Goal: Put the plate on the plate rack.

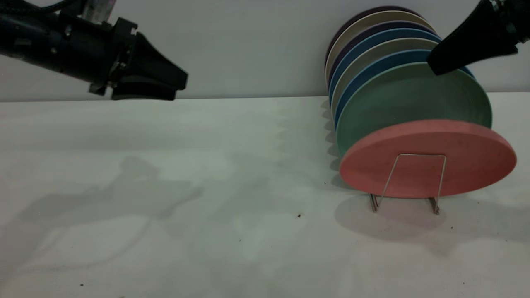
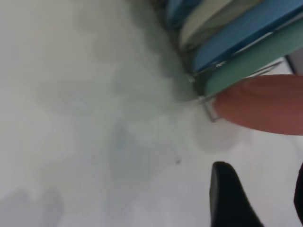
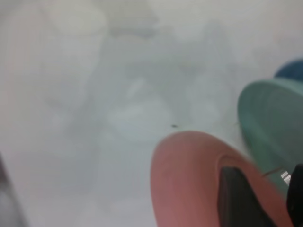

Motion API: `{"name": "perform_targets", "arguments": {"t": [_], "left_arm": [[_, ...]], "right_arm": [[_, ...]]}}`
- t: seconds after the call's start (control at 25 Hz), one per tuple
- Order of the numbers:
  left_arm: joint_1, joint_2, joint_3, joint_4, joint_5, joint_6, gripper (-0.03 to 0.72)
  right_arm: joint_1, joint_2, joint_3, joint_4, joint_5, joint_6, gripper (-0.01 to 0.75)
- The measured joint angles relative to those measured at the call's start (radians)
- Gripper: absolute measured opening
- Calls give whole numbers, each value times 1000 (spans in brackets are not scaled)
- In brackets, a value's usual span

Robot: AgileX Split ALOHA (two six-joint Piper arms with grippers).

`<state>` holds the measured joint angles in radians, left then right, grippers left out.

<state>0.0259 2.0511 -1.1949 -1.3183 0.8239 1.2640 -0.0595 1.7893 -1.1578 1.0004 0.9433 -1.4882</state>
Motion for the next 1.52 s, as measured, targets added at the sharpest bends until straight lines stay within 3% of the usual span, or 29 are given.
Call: {"name": "perform_targets", "arguments": {"t": [0.16,0.36,0.56,0.72,0.92,1.52], "left_arm": [[12,-68,0,188,-94,-113,376],[12,-243,0,586,-135,-475,376],[12,-403,0,1034,5,-964,376],[12,-511,0,1261,146,-1173,376],[12,-675,12,1318,251,-1224,376],[12,-1303,383,1318,338,-1229,376]], "right_arm": [[0,-23,0,-62,9,351,280],[0,-86,0,-199,31,685,280],[0,-169,0,-428,57,906,280],[0,-251,0,-632,119,1046,280],[0,-410,31,-770,196,1128,280],[0,-1081,418,-754,295,1142,280]]}}
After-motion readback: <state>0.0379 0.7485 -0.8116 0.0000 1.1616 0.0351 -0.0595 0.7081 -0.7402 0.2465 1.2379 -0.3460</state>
